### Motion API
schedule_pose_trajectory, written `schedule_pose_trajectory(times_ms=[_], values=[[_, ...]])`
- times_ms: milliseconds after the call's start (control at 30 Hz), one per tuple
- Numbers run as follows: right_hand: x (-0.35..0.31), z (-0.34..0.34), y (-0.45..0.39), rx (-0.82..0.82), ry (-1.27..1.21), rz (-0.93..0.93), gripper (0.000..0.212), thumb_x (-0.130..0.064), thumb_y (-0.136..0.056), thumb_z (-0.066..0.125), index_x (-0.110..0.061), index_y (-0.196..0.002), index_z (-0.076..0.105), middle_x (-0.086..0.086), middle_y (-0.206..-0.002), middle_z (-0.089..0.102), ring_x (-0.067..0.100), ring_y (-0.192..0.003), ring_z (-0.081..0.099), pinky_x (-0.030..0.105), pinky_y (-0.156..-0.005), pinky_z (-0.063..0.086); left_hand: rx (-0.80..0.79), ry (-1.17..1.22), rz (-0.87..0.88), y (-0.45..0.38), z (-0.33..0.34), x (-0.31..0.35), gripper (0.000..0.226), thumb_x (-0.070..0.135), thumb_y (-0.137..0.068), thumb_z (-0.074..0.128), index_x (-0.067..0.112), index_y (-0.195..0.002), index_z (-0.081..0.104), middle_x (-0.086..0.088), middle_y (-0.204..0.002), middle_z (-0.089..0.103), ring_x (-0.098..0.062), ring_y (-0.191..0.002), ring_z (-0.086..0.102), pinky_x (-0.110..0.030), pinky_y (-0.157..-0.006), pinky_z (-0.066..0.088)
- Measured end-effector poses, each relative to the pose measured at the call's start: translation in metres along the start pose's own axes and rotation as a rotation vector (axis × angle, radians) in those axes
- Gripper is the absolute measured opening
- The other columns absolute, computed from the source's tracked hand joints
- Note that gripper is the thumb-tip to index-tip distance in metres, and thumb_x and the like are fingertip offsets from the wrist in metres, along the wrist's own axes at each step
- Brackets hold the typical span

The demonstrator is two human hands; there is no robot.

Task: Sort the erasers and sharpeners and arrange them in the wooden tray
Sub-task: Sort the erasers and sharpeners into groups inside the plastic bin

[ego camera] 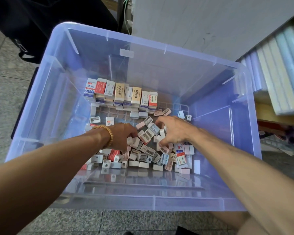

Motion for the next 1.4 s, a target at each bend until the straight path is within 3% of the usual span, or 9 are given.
schedule_pose_trajectory(times_ms=[100,267,467,667,767,867,1033,1300,1400], values=[[-0.006,0.004,-0.006,-0.056,-0.025,-0.024,0.082,-0.027,-0.067,0.090,-0.020,-0.137,0.048,-0.001,-0.121,0.059,0.020,-0.103,0.058,0.032,-0.081,0.045,-0.013,-0.020,-0.004,0.001,0.000,-0.001,0.047,0.003,-0.078,0.075,0.025,-0.117,0.060,0.002,-0.115,0.057,-0.014,-0.097,0.058,-0.024,-0.078,0.053],[-0.006,0.007,-0.009,-0.109,-0.018,-0.015,0.056,-0.025,-0.068,0.089,-0.027,-0.110,0.052,0.001,-0.114,0.058,0.024,-0.097,0.062,0.038,-0.078,0.054,-0.025,-0.032,0.005,0.002,0.001,-0.001,0.037,0.004,-0.078,0.075,0.026,-0.106,0.061,0.005,-0.109,0.058,-0.014,-0.099,0.057,-0.026,-0.084,0.052],[-0.019,0.014,-0.011,-0.153,-0.049,-0.040,0.086,-0.024,-0.065,0.091,-0.018,-0.136,0.043,0.002,-0.119,0.055,0.021,-0.099,0.058,0.035,-0.079,0.052,-0.067,-0.044,-0.002,0.005,0.002,0.002,0.042,0.008,-0.073,0.082,0.028,-0.102,0.058,0.006,-0.111,0.062,-0.014,-0.103,0.059,-0.031,-0.093,0.052],[-0.013,0.021,-0.005,-0.106,-0.156,-0.028,0.064,-0.019,-0.072,0.086,-0.018,-0.125,0.051,-0.003,-0.107,0.051,0.015,-0.089,0.054,0.024,-0.060,0.039,-0.062,-0.012,-0.019,0.008,0.000,0.003,0.042,0.011,-0.072,0.082,0.022,-0.102,0.055,0.003,-0.104,0.064,-0.017,-0.095,0.062,-0.030,-0.082,0.055],[-0.016,0.025,-0.002,-0.147,-0.223,0.005,0.066,-0.013,-0.077,0.083,-0.011,-0.133,0.046,0.001,-0.110,0.055,0.016,-0.090,0.058,0.023,-0.064,0.046,0.053,-0.056,-0.017,0.006,-0.002,0.006,0.034,0.023,-0.077,0.075,0.019,-0.101,0.051,-0.003,-0.104,0.062,-0.021,-0.092,0.061,-0.035,-0.078,0.056],[-0.019,0.028,0.002,-0.233,-0.162,0.019,0.060,-0.016,-0.077,0.083,-0.004,-0.127,0.053,0.012,-0.119,0.062,0.024,-0.098,0.063,0.038,-0.083,0.056,0.164,-0.161,0.027,0.004,-0.005,0.007,0.037,0.025,-0.083,0.069,0.019,-0.114,0.050,-0.002,-0.113,0.054,-0.020,-0.095,0.057,-0.030,-0.076,0.051],[-0.003,0.017,0.005,-0.254,-0.127,0.077,0.043,-0.018,-0.075,0.084,-0.014,-0.113,0.063,-0.001,-0.082,0.060,0.015,-0.062,0.054,0.026,-0.052,0.043,0.180,-0.336,0.070,0.000,-0.005,0.012,0.042,0.025,-0.091,0.066,0.021,-0.131,0.053,-0.002,-0.129,0.052,-0.023,-0.111,0.057,-0.030,-0.084,0.052],[-0.006,0.016,0.009,-0.234,-0.061,0.038,0.072,-0.036,-0.072,0.088,-0.017,-0.132,0.053,0.001,-0.123,0.056,0.024,-0.108,0.056,0.031,-0.078,0.045,0.179,-0.339,0.073,0.001,-0.006,0.012,0.021,0.022,-0.089,0.067,0.023,-0.106,0.055,-0.002,-0.111,0.061,-0.020,-0.095,0.059,-0.032,-0.079,0.053],[-0.005,0.014,0.012,-0.222,-0.011,0.012,0.040,-0.040,-0.084,0.078,-0.016,-0.111,0.062,-0.003,-0.104,0.062,0.021,-0.099,0.057,0.030,-0.075,0.046,0.153,-0.326,0.107,-0.001,-0.005,0.012,0.021,0.015,-0.090,0.063,0.026,-0.102,0.049,0.000,-0.108,0.065,-0.018,-0.093,0.060,-0.034,-0.080,0.053]])
Point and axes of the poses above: each hand's wrist, its own y-axis away from the middle knuckle, its own z-axis out of the palm, x = y × z, the point moved 5 cm from there along -y, towards the middle knuckle
